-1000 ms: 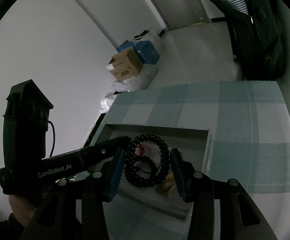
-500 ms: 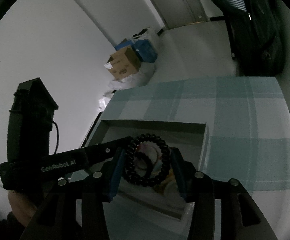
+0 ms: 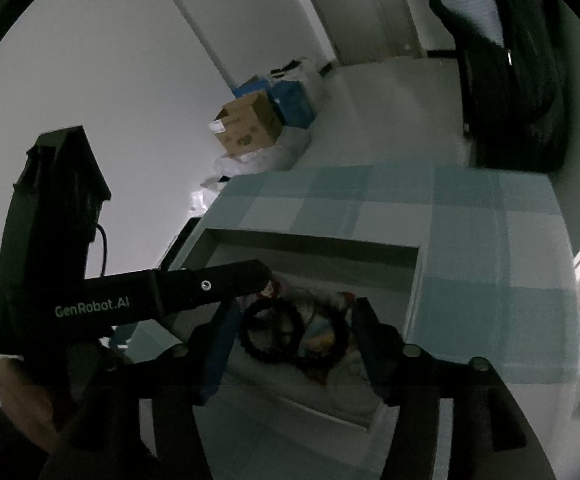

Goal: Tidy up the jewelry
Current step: 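Open both tools to release the items in the box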

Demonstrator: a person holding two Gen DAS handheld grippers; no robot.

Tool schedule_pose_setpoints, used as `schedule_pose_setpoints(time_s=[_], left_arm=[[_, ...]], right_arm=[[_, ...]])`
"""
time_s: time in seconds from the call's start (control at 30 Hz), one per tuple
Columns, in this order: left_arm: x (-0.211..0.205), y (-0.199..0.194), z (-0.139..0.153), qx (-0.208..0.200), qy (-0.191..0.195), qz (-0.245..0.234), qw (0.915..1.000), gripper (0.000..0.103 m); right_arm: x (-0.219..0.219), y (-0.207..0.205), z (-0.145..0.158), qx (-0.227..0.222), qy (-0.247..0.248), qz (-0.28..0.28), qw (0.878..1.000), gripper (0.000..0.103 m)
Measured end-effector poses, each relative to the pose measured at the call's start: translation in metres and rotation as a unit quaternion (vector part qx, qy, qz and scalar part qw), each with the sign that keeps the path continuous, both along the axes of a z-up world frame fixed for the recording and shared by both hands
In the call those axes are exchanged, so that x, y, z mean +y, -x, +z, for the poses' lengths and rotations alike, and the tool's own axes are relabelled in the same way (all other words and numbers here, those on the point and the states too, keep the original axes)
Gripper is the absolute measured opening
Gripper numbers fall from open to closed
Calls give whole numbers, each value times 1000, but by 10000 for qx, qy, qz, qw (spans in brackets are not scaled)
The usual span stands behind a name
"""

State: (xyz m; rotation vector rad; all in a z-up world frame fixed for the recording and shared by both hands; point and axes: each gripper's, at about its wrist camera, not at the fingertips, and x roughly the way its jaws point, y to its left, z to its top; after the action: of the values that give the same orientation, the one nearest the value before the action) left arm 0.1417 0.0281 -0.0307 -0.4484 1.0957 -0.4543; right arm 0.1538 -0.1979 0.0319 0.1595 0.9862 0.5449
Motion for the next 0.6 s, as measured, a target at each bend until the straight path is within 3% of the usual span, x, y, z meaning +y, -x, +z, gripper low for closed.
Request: schedule_pose_setpoints(time_s=[0.07,0.13,0.23,0.33,0.47,0.6], left_arm=[[1,2,4,-84,-16,6,10000,35],[3,4,7,-149,-68,57,9998,44],[5,8,10,-250,-135,137,9995,46],[5,11,15,-389,-428,202,9981,47],[1,19,24,-654,-863,235,9938,48],[-1,29,30,-946,-1189,318,9879,65]], right_arm=[[2,3,3,-143,82,35,9999,68],[3,6,5,-243,118,73,9996,69],[3,9,5,-272,149,71,9995,69],[1,12,7,-370,210,28,9991,70],[-5,16,14,-546,213,-121,9982,82],[-14,20,21,-594,115,-243,9979,84]])
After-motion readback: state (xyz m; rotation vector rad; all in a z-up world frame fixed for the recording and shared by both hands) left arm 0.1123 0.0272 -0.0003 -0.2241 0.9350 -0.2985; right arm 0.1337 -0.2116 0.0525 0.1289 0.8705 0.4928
